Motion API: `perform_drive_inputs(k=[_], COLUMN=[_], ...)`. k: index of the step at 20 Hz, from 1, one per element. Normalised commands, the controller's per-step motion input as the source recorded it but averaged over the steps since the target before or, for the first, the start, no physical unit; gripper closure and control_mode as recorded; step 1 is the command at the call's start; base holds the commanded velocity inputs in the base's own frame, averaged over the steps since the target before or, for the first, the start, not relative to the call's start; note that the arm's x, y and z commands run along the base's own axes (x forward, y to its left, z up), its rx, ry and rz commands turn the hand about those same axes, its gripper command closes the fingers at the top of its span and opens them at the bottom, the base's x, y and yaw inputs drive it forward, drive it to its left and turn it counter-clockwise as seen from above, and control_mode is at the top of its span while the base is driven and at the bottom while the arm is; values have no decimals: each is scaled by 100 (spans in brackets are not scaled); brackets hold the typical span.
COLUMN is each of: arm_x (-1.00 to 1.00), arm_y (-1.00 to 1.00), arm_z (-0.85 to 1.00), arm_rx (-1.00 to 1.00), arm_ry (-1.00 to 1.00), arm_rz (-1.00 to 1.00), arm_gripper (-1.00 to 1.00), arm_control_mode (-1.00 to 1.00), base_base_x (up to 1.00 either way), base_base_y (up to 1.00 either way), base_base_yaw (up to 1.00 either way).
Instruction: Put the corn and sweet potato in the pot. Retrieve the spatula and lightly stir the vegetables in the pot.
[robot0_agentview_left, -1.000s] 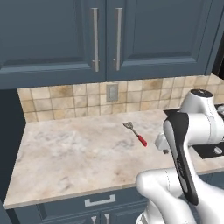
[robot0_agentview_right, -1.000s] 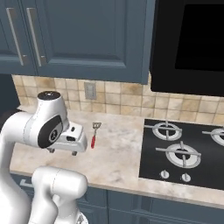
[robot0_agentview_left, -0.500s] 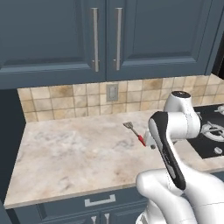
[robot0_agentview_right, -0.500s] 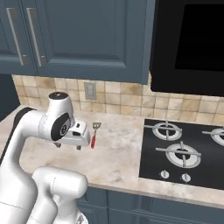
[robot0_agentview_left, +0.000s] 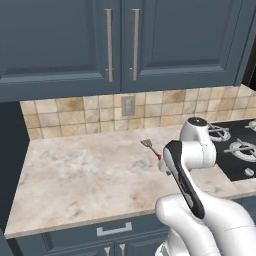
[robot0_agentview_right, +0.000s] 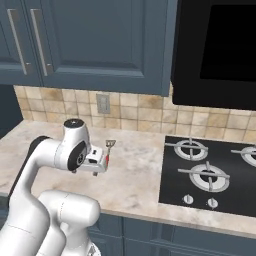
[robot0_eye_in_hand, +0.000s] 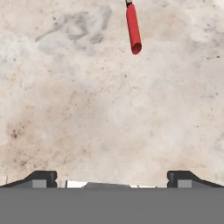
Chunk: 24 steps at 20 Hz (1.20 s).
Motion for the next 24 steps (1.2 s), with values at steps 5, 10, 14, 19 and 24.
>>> perform_drive_inputs(k=[5, 10, 14, 19, 24], arm_x=[52, 34, 30, 36, 40], arm_y=[-4, -20, -20, -1, 0], arm_z=[-4, 0, 0, -6, -16], arm_rx=[0, 0, 0, 0, 0], arm_ry=[1, 6, 5, 0, 0], arm_rz=[0, 0, 0, 0, 0], arm_gripper=[-100, -100, -100, -100, -100], arm_control_mode=[-100, -100, -100, -100, -100], base_base_x=[0, 0, 0, 0, 0], base_base_y=[0, 0, 0, 0, 0], base_base_yaw=[0, 0, 0, 0, 0])
